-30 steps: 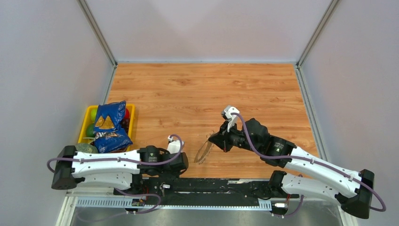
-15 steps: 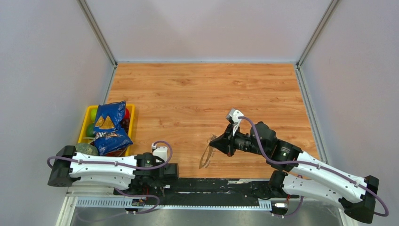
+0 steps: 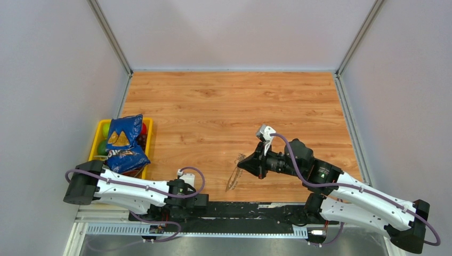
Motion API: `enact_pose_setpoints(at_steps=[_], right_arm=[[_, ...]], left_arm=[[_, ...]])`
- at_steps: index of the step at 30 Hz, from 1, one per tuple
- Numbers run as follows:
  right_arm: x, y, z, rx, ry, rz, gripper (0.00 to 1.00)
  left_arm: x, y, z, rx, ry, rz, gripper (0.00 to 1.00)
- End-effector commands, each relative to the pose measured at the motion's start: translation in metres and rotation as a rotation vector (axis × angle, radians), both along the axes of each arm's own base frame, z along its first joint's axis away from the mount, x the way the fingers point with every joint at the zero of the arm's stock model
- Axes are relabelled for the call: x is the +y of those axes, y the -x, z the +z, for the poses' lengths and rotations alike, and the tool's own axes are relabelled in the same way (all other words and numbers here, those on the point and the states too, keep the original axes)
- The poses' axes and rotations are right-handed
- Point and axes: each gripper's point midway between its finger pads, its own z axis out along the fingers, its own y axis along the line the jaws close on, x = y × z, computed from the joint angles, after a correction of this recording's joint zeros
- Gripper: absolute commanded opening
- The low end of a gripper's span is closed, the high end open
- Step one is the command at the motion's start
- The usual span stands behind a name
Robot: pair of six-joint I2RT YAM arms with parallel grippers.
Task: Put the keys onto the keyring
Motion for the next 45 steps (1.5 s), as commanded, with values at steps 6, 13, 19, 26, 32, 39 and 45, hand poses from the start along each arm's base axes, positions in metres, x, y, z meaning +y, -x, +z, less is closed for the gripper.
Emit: enact_pose_setpoints(at_steps=[6,13,19,26,32,39,45], right_arm=[[0.005,0.0,0.021,-0.031,-0.075,0.011,0.0],[0.005,-0.001,0.021,-0.024,-0.077,0.005,0.0],[0.002,0.0,0.025,-0.024,-0.085,-0.001,0.0],[-0.002,-0.001,0.026,-0.025,-0.082,-0.017,0.0],[-0.007,-0.002,0.028,-0.037,-0.078,-0.034,0.0],[-0.011,-0.002,0.032,-0.045,-0.084,-0.047,0.0],[-0.017,-0.001,0.037,-0.047,-0.1,-0.062,0.0]], left_arm=[[-0.011,0.01,-0.021,0.047,0.09,0.025,0.21],[-0.022,0.003,-0.032,0.029,0.129,-0.002,0.21],[-0.04,-0.021,-0.034,0.003,0.135,-0.052,0.22],[-0.053,-0.056,-0.042,-0.024,0.186,-0.052,0.22],[-0.078,-0.097,-0.04,-0.087,0.22,-0.089,0.22],[-0.112,-0.153,-0.027,-0.194,0.246,-0.152,0.22],[-0.139,-0.22,0.012,-0.333,0.297,-0.194,0.21]])
